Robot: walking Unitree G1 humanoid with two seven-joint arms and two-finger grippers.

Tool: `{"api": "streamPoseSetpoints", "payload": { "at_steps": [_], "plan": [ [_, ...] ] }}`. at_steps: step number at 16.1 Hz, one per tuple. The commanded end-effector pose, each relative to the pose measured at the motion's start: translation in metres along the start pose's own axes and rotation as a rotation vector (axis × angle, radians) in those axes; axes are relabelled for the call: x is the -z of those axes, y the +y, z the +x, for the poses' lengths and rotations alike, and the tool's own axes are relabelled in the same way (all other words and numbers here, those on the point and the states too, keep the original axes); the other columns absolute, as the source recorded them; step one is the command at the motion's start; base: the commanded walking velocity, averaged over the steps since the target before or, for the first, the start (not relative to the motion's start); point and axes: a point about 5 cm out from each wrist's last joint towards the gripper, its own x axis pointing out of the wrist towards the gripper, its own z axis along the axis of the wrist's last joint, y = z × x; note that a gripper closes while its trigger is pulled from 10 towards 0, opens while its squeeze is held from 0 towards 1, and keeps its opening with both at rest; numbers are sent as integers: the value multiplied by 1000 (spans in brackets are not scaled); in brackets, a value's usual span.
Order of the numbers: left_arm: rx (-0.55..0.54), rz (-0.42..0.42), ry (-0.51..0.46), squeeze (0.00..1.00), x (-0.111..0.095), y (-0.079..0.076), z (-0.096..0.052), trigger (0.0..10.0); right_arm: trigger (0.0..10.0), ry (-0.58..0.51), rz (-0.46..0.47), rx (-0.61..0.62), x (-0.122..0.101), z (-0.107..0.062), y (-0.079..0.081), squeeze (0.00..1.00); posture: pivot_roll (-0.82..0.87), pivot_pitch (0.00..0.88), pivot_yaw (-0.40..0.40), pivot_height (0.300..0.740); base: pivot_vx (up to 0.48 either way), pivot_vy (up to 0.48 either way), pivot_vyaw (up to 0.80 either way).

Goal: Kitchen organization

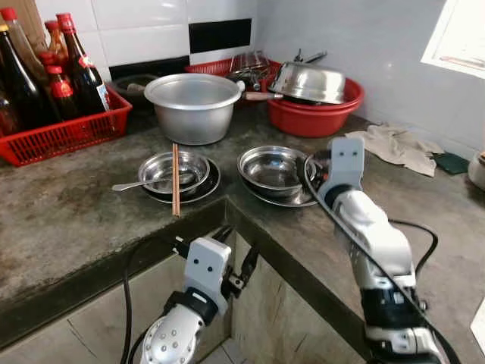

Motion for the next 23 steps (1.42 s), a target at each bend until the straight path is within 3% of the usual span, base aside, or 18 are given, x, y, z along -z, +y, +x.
{"api": "streamPoseSetpoints", "payload": {
  "at_steps": [1,10,14,15,16,17,18,23],
  "plan": [
    [30,-12,-22,0,-6,-5,-1,10000,10000,62,70,-7,0,4,-4,0,56,46,-83,740,0,0,0],
    [30,-13,-21,0,-6,-6,-1,10000,10000,188,278,-73,-12,19,-2,0,56,46,-87,740,0,0,0],
    [29,-12,-26,0,-7,-6,1,10000,10000,242,293,-110,-6,18,4,0,57,44,-89,740,0,0,0],
    [29,-12,-25,0,-6,-6,1,10000,4196,251,291,-117,-6,19,5,0,55,43,-89,740,0,0,0],
    [30,-11,-24,0,-6,-6,1,10000,0,259,281,-130,-5,18,7,0,55,43,-89,740,0,0,0],
    [29,-11,-23,0,-6,-6,1,10000,0,263,277,-137,-5,18,8,0,55,43,-89,740,0,0,0],
    [29,-11,-22,0,-6,-7,1,10000,10000,265,277,-140,-5,18,9,0,56,43,-90,740,0,0,0],
    [23,-10,-22,0,-6,-6,1,10000,10000,314,320,-124,-1,23,9,0,58,42,-94,740,0,0,0]
  ]
}}
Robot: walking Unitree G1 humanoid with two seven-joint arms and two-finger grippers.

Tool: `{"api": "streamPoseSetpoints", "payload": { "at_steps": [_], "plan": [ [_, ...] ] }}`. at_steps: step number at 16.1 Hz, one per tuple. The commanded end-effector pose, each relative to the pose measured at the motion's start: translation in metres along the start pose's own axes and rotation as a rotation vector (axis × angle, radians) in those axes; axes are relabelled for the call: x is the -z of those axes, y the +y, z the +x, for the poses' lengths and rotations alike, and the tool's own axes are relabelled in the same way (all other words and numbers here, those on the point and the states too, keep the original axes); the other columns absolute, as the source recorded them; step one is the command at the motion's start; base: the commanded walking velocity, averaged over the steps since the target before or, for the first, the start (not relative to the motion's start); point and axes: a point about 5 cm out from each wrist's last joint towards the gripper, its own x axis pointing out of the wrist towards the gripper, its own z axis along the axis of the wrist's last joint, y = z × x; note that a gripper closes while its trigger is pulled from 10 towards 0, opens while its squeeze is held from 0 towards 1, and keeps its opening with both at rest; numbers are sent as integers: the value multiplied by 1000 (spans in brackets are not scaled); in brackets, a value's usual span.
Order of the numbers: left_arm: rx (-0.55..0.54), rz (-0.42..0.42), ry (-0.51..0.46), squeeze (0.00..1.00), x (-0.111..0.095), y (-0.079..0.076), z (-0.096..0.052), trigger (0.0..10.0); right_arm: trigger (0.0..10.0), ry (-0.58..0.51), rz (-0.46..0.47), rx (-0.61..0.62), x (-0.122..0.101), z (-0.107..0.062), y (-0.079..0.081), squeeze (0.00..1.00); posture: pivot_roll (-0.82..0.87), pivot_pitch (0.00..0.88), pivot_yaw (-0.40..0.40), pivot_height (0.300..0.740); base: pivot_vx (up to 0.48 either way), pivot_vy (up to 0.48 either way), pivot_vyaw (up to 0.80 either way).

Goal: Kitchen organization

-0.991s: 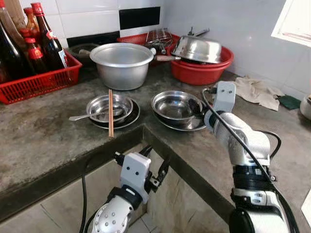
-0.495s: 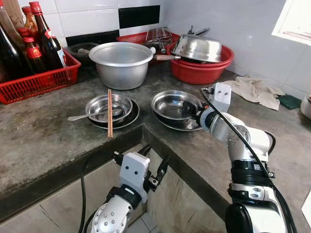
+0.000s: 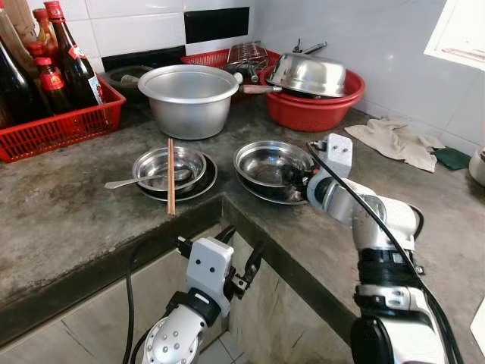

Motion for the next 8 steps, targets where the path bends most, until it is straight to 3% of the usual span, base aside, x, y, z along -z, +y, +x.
{"api": "streamPoseSetpoints", "payload": {
  "at_steps": [1,7,8],
  "plan": [
    [8,4,-12,0,-3,-2,1,10000,10000,7,13,8,-4,1,0,0,58,43,-93,740,0,0,0],
    [8,8,-20,0,-5,-2,2,10000,10000,56,145,32,-6,7,-4,0,59,36,-96,740,0,0,0],
    [8,9,-22,0,-6,-2,3,10000,0,65,176,45,-7,8,-6,0,59,36,-96,740,0,0,0]
  ]
}}
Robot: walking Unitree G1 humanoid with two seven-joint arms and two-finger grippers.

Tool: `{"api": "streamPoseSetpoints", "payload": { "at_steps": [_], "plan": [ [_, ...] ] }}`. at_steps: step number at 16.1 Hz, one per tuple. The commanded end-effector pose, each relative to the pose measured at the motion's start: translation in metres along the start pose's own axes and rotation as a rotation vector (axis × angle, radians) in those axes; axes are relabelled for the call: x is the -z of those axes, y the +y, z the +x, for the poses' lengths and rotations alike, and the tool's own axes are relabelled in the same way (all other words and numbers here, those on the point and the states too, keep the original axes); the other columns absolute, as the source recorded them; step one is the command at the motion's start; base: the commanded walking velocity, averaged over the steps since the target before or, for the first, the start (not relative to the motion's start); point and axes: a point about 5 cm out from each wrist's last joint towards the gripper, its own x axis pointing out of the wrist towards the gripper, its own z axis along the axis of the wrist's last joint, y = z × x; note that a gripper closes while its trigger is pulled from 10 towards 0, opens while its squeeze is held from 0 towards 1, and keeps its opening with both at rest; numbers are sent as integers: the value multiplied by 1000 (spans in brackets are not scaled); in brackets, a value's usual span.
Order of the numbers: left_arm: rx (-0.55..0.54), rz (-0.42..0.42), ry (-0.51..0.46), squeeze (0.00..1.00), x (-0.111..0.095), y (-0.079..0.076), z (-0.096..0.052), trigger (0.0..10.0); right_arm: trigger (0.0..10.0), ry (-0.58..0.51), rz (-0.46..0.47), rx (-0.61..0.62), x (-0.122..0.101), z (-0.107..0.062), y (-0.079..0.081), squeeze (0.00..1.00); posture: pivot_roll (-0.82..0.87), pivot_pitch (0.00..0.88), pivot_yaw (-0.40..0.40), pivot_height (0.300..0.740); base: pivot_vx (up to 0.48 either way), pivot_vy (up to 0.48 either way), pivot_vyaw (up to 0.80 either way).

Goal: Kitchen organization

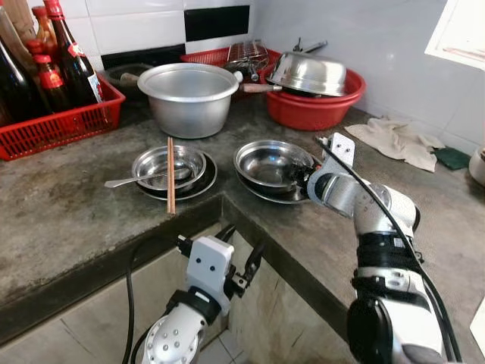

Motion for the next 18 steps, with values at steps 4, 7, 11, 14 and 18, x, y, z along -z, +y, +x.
{"api": "streamPoseSetpoints", "payload": {
  "at_steps": [4,7,11,14,18],
  "plan": [
    [10,8,-14,0,-4,-2,2,10000,0,25,116,3,-4,1,1,0,61,31,-97,740,0,0,0],
    [8,11,-14,0,-3,-1,3,10000,0,37,138,17,-2,1,-1,0,61,19,-95,740,0,0,0],
    [10,15,-12,0,-2,-1,2,10000,0,52,259,9,3,0,-3,0,58,9,-90,740,0,0,0],
    [11,18,-16,0,-3,-1,5,10000,0,-27,405,-26,3,-2,-5,0,61,11,-88,740,0,0,0],
    [7,17,-13,0,-2,0,4,10000,0,-393,305,-61,-25,-29,5,0,55,15,-79,740,0,0,0]
  ]
}}
